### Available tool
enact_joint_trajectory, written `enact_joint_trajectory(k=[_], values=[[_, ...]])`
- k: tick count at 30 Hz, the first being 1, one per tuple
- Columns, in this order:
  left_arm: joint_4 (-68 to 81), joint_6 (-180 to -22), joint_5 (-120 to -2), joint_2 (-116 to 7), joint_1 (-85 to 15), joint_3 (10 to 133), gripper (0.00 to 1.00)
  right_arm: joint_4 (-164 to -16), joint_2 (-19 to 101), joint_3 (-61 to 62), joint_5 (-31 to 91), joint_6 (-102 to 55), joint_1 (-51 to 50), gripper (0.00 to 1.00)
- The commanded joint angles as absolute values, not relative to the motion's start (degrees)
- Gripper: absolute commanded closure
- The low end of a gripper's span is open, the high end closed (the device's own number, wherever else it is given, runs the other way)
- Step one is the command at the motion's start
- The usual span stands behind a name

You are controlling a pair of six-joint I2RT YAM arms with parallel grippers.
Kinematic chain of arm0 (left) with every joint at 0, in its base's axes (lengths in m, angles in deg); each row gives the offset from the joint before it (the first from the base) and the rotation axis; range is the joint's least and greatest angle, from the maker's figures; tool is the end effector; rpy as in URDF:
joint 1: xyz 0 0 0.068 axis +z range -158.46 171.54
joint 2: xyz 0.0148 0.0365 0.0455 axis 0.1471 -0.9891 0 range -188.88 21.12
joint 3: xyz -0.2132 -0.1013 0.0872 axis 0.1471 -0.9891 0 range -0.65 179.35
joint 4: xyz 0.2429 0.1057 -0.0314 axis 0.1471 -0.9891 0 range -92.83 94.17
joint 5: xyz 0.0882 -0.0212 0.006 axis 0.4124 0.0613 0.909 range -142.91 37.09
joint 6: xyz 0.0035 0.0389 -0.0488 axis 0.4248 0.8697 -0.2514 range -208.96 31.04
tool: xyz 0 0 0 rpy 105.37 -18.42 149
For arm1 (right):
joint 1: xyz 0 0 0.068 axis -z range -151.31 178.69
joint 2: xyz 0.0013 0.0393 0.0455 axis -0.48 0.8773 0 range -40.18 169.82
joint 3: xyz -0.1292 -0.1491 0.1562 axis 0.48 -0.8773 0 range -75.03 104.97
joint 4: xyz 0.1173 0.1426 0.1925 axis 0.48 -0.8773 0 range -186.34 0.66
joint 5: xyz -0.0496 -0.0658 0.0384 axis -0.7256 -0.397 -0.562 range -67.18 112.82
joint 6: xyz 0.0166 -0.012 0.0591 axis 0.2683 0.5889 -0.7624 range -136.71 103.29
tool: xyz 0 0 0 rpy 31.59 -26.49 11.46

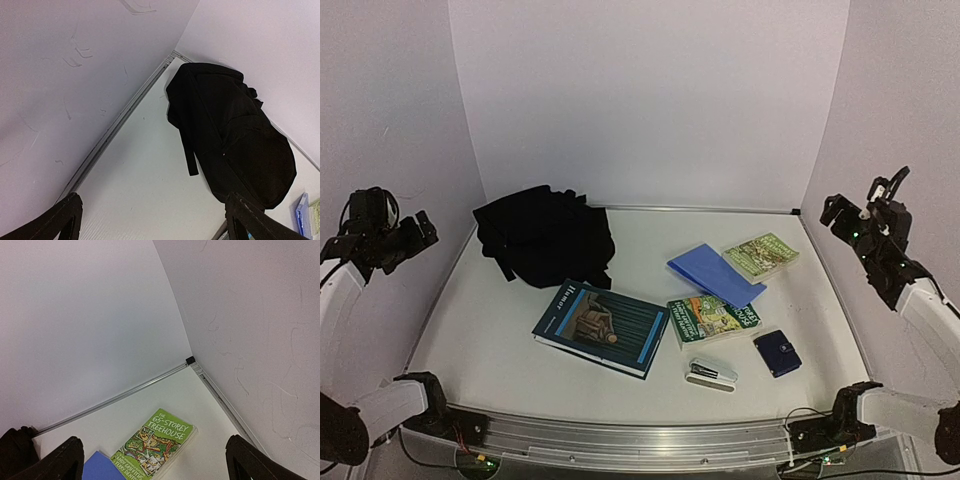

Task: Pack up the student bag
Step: Pick up the student bag at the corner of the board.

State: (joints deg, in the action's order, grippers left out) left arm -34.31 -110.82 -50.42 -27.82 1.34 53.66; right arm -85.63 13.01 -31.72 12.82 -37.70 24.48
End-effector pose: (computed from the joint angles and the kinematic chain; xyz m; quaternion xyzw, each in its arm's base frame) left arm 0.2033 0.0372 0.3129 -0.2498 0.8429 -0.0310 0.4756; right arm 0.2524 0.0102 0.3105 0.1658 0.7248 0.0819 0.6636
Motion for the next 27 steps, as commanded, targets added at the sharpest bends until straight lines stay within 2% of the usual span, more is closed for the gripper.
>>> enact_joint_trajectory(k=[1,7,12,20,23,27], values=[[-31.69,-108.05,-55.03,-28.11,1.46,54.0,0.0,-84.86,11.36,-31.49,10.68,-38.27,24.47,0.02],[-30.76,-104.32,-65.85,-30.23,1.46,55.24,0.0,-85.87,10.21,-30.37,15.96,-38.4,24.5,0.02],[-28.2,-103.15,-79.17,-33.93,-0.11,57.45,0.0,-87.32,11.65,-28.68,26.1,-39.52,24.43,0.02],[-25.02,-100.3,-75.48,-44.37,-19.64,61.5,0.0,-91.55,18.1,-26.05,40.36,-41.93,23.68,0.02],[-24.59,-97.58,-78.02,-51.63,-25.6,65.46,0.0,-92.38,20.43,-25.64,41.85,-41.94,21.41,0.02],[-28.1,-90.88,-74.01,-62.84,-32.73,73.17,0.0,-93.69,23.32,-24.47,40.24,-42.18,15.58,0.02]])
